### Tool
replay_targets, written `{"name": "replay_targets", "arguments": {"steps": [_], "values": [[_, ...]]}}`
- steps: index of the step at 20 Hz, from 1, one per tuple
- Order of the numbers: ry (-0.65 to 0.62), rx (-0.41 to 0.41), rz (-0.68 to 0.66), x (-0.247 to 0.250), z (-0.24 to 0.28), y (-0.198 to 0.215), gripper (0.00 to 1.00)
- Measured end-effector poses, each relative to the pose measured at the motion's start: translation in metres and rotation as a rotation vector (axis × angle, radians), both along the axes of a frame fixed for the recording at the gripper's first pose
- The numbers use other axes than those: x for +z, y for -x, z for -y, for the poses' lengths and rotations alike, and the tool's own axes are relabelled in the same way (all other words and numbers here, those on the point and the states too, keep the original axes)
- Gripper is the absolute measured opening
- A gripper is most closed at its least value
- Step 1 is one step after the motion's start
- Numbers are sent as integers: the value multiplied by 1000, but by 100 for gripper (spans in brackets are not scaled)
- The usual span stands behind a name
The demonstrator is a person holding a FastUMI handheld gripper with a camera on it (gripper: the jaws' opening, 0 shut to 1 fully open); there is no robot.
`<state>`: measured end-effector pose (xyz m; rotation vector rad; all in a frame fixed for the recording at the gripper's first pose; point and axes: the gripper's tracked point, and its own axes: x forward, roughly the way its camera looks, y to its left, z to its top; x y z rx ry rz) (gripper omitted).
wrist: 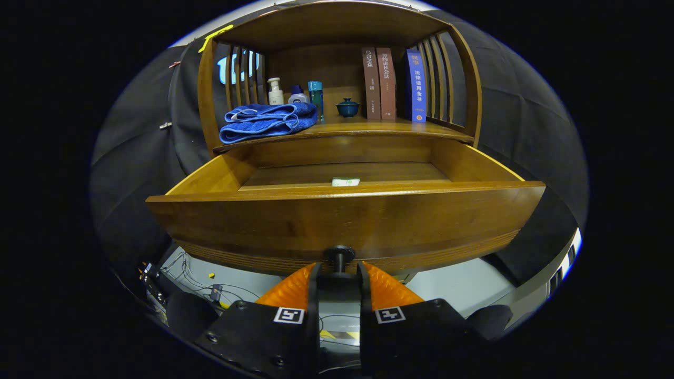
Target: Pull open the drawer, take out the items inside it, and place them on the countertop above the cabinet.
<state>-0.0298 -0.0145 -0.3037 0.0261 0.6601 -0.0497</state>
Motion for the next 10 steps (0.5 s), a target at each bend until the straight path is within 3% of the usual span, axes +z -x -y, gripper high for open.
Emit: {"name": "replay_targets", "arguments": {"steps": [10], "values": [[-21, -1, -52, -12, -3, 26, 34]]}}
